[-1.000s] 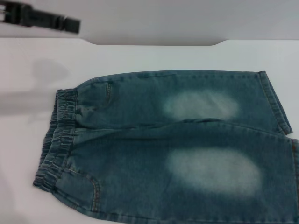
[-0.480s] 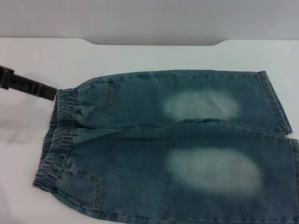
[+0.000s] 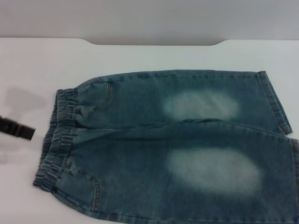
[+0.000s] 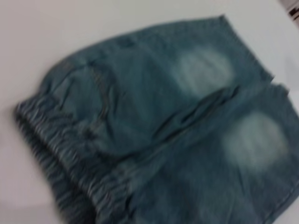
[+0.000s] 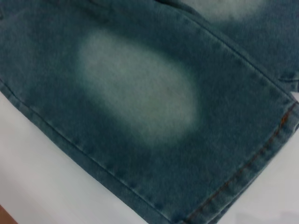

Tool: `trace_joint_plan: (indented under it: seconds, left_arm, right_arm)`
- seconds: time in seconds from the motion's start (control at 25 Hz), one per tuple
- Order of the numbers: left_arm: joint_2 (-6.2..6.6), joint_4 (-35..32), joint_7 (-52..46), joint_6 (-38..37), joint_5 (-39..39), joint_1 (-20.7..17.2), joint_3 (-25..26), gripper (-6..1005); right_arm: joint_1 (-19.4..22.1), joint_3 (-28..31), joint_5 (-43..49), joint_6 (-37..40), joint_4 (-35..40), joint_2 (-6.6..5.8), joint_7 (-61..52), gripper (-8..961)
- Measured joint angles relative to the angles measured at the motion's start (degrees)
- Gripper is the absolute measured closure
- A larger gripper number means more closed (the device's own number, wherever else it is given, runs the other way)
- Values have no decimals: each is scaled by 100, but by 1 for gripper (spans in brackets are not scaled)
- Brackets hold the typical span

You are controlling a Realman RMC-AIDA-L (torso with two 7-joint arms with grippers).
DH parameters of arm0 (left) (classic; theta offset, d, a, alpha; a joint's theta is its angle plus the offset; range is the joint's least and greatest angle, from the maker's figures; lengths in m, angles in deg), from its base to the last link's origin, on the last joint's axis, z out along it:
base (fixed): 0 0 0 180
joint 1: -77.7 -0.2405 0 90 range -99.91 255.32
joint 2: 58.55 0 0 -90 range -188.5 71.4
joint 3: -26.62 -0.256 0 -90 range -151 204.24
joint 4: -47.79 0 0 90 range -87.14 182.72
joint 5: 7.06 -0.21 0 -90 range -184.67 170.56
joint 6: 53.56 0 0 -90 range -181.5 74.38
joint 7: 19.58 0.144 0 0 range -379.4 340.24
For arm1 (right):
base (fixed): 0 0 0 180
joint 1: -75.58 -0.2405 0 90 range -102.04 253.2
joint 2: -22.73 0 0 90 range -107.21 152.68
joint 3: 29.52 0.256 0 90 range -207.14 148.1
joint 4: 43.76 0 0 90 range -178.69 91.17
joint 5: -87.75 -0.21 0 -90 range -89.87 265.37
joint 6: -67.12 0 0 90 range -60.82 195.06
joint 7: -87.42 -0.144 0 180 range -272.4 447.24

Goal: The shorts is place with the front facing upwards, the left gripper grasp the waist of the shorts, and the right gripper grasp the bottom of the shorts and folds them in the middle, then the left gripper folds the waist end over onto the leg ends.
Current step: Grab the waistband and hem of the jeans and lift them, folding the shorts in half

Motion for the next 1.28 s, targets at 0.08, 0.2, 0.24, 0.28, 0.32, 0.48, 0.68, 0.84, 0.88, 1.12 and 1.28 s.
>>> trace_joint_plan:
  seconds: [0.08,0.2,0.24,0.28,0.32,0.48,0.68,0.84,0.88,1.12,1.28]
  left_arm:
    - [32,-35,15,0,6,-129,-73,192]
    - [8,-40,158,8,-35,-299,-180,192]
    - [-19,-25,223,16,-72,-334,-196,192]
    - [-73,-3,293,24,-119,-358,-195,192]
    - [-137,19,370,41,-192,-378,-181,192]
    - [-474,141,664,220,-616,-402,-147,193]
    - [-762,538,930,587,-1154,-272,-145,193]
    - [-873,615,1005,856,-1367,-265,-145,194]
    - [-880,617,1005,876,-1372,-269,-146,194]
    - [-925,783,1005,1082,-1570,-270,-170,194]
    - [-927,870,1006,1131,-1628,-247,-177,195]
  right_arm:
    - [9,2,8,-1,-19,-4,1,432]
    - [14,13,14,-40,-76,-5,21,432]
    - [15,14,15,-58,-118,-5,39,432]
    - [13,9,15,-69,-161,-4,55,432]
    - [5,5,16,-80,-216,-3,69,432]
    - [-19,-3,-11,-176,-322,8,127,432]
    - [-43,-5,-40,-258,-383,18,158,432]
    - [-53,-3,-45,-328,-400,20,193,431]
    - [-52,-2,-46,-348,-401,20,210,431]
    - [-52,-8,-50,-410,-414,20,325,431]
    - [-72,-8,-53,-454,-515,20,416,431]
